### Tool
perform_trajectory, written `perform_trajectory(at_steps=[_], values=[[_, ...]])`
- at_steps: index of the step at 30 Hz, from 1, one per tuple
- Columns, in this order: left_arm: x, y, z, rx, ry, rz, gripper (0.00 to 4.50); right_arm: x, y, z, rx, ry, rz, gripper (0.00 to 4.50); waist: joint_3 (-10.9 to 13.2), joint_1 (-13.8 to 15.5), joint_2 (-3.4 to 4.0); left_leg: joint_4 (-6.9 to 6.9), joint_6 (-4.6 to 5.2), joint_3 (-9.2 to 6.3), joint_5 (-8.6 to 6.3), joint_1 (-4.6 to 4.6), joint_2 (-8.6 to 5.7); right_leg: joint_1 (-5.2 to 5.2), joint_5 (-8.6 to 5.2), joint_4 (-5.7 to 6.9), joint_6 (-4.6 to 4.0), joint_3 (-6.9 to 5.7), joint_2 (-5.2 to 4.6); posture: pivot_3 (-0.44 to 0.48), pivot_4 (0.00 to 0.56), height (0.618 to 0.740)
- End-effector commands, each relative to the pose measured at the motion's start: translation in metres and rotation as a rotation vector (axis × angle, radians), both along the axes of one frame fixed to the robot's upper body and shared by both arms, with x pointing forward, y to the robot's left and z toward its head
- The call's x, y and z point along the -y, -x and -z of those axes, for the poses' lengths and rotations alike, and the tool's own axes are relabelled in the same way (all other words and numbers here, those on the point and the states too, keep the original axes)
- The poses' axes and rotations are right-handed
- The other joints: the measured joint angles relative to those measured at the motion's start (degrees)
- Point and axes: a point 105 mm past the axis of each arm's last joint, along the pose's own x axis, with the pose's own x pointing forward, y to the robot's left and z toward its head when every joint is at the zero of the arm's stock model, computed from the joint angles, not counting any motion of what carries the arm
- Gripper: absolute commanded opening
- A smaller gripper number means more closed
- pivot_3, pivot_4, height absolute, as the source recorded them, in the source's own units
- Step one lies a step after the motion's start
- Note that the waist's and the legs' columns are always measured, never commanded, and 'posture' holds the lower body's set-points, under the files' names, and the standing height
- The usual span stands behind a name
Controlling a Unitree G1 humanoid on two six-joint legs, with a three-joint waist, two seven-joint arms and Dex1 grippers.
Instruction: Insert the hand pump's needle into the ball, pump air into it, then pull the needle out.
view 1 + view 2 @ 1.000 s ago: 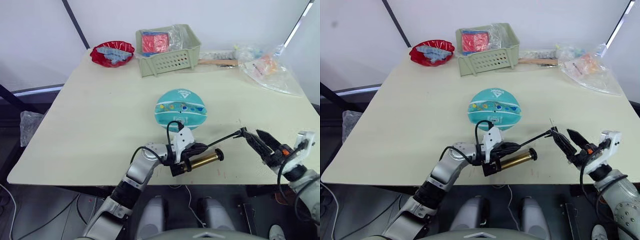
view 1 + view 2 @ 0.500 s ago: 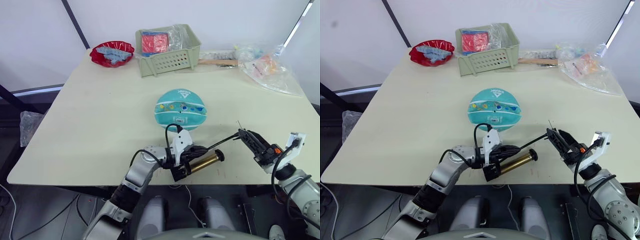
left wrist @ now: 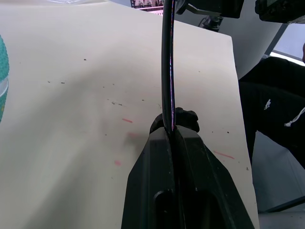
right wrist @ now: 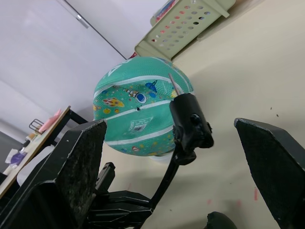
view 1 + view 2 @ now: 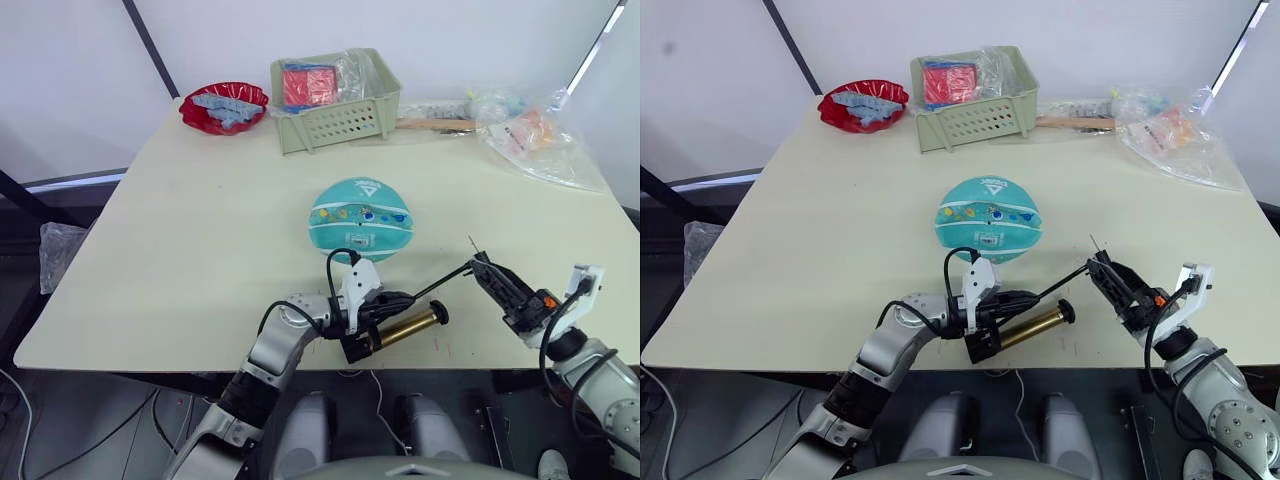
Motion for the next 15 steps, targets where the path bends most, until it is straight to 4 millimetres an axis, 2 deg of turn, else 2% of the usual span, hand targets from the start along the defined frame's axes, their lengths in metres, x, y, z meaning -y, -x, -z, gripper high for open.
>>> perform_trajectory(at_steps=[1, 15], values=[[0.0054, 0.0033, -0.0163, 0.044, 0.052, 0.031, 0.04, -0.0018, -0.0002, -0.0095, 0.041, -0.009, -0.007, 4.5, 0.0, -0.01, 0.0, 0.0, 0.0, 0.0, 0.0, 0.0, 0.0, 0.0, 0.0, 0.0, 0.0, 0.0, 0.0, 0.0, 0.15, 0.738], [0.006, 0.0043, -0.0152, 0.037, 0.05, 0.035, 0.04, -0.0053, -0.001, -0.0119, 0.048, -0.012, -0.006, 4.5, 0.0, -0.02, 0.0, 0.0, 0.0, -0.01, 0.0, 0.0, 0.0, 0.0, 0.0, 0.0, 0.0, 0.0, 0.0, 0.0, 0.15, 0.738]])
